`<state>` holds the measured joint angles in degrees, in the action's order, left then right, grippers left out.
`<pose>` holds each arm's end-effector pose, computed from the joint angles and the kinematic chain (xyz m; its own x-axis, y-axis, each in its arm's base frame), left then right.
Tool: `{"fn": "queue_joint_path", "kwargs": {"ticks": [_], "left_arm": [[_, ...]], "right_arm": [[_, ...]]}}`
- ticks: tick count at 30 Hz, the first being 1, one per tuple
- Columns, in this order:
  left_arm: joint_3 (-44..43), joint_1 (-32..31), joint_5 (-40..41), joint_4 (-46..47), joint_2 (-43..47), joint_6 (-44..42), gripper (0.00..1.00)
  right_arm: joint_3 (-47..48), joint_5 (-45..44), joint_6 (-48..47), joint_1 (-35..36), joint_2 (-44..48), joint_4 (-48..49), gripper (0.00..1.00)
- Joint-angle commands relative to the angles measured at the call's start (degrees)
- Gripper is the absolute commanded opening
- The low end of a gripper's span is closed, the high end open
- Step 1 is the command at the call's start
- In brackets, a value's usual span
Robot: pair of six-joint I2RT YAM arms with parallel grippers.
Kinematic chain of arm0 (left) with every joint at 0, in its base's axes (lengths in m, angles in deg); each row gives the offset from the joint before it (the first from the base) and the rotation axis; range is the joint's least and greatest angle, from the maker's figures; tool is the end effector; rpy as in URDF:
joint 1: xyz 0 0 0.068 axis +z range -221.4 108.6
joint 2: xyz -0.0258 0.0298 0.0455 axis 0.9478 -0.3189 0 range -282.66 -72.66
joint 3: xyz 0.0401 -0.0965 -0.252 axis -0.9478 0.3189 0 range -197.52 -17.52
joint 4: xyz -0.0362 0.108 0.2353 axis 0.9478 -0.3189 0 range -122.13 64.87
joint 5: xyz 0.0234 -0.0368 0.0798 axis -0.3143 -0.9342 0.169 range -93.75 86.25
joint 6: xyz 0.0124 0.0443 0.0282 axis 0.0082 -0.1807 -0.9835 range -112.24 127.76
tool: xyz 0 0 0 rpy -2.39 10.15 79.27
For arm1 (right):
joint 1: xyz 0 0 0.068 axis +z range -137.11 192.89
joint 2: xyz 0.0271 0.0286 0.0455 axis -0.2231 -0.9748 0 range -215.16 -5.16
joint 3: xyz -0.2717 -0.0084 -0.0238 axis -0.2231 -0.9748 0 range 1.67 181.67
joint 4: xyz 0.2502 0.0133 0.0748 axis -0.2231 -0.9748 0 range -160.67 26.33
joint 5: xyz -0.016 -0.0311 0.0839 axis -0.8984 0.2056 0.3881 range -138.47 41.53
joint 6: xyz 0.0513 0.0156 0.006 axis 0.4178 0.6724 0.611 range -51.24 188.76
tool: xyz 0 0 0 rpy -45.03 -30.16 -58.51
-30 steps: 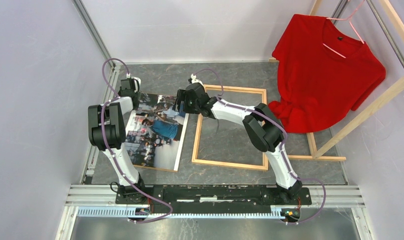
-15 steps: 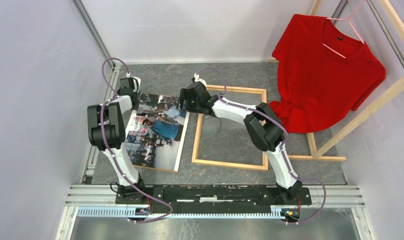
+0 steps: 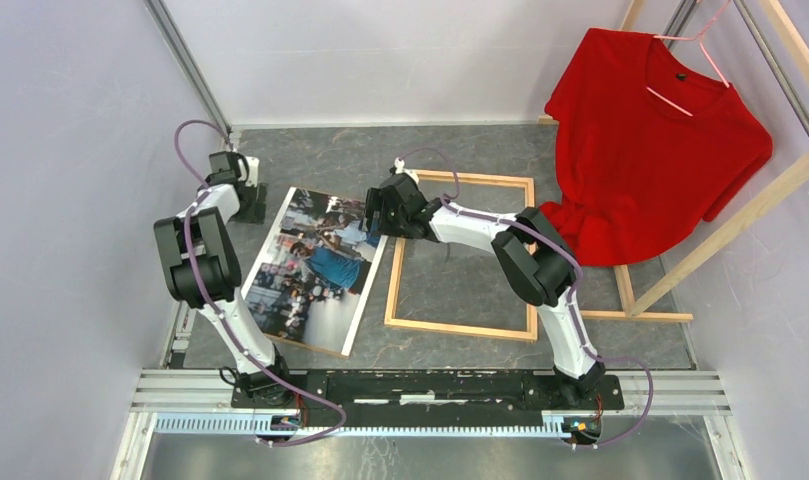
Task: Put the photo into the frame
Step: Adjust the photo frame item at the center of the board.
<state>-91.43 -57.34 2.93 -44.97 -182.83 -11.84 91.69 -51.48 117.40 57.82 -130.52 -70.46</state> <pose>0.3919 0.1025 0.1740 -0.8606 0.1279 -0.4930 -0.0166 0.9604 0.2780 0.3472 0.3438 0.1626 -0.8225 0.2383 -0.5164 -0.0913 0.8409 0.5335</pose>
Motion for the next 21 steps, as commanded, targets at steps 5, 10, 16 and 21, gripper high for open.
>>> {"fn": "queue_joint_path", "kwargs": {"ticks": [5, 10, 16, 21], "left_arm": [[7.77, 1.65, -1.08, 0.19, 6.21, -2.53, 0.77], [8.52, 1.64, -2.78, 0.07, 6.16, -1.19, 0.76], [7.10, 1.57, -3.58, 0.54, 4.69, 0.48, 0.74], [3.74, 1.42, -3.17, 0.81, 1.29, 1.80, 0.73]], "right_arm": [[-6.05, 2.90, 3.40, 3.36, 4.93, -0.84, 0.89], [-6.05, 5.48, 4.63, 3.59, 3.40, 2.54, 0.90], [4.36, 7.78, 5.35, 2.05, -4.49, 3.48, 0.90], [15.38, 10.97, 7.19, -0.06, -12.37, 3.76, 0.89]]}}
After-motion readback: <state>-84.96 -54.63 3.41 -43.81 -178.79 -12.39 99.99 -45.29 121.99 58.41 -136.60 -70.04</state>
